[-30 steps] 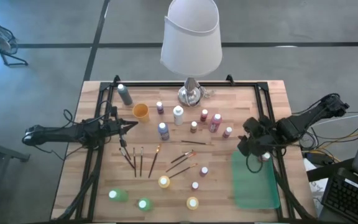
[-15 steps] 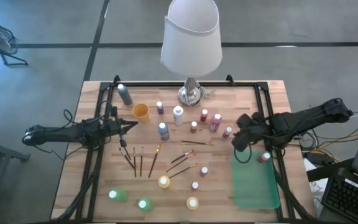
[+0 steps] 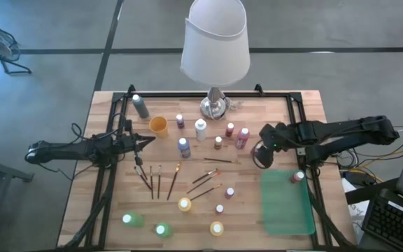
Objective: Pick & Place Paint Supplies
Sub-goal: Put the light pink paint bottle into the green bin
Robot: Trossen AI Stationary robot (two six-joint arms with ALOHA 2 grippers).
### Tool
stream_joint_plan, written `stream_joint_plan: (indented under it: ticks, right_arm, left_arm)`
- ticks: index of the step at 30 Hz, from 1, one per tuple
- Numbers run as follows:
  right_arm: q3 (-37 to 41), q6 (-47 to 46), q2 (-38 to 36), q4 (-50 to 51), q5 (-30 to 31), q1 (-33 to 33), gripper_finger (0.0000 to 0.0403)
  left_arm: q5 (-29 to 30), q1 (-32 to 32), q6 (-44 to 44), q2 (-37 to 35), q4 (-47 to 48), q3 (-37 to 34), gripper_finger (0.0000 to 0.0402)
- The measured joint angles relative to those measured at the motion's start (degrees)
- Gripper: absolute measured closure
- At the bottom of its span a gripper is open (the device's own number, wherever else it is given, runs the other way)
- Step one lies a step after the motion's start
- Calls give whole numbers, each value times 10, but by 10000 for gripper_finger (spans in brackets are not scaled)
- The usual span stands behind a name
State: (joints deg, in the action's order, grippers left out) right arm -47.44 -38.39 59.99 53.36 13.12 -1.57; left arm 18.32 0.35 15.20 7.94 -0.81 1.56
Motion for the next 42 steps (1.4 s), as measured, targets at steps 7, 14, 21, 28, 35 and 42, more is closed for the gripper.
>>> stream_joint_plan:
  ticks: [7, 14, 21, 28, 35, 42]
  right_arm:
    - [0, 33, 47, -2, -14, 39, 158]
    - [0, 47, 73, -8, -28, 54, 161]
    - [0, 54, 90, -26, -29, 55, 176]
    - [0, 54, 104, -28, -30, 58, 175]
    - [0, 54, 123, -28, -31, 58, 163]
    - [1, 58, 130, -28, -31, 60, 169]
  left_arm:
    - [0, 0, 0, 0, 0, 0, 389]
    - [0, 0, 0, 0, 0, 0, 389]
    - [0, 0, 0, 0, 0, 0, 389]
    - [0, 0, 0, 0, 0, 0, 389]
    - [0, 0, 0, 0, 0, 0, 389]
    - [0, 0, 0, 0, 0, 0, 389]
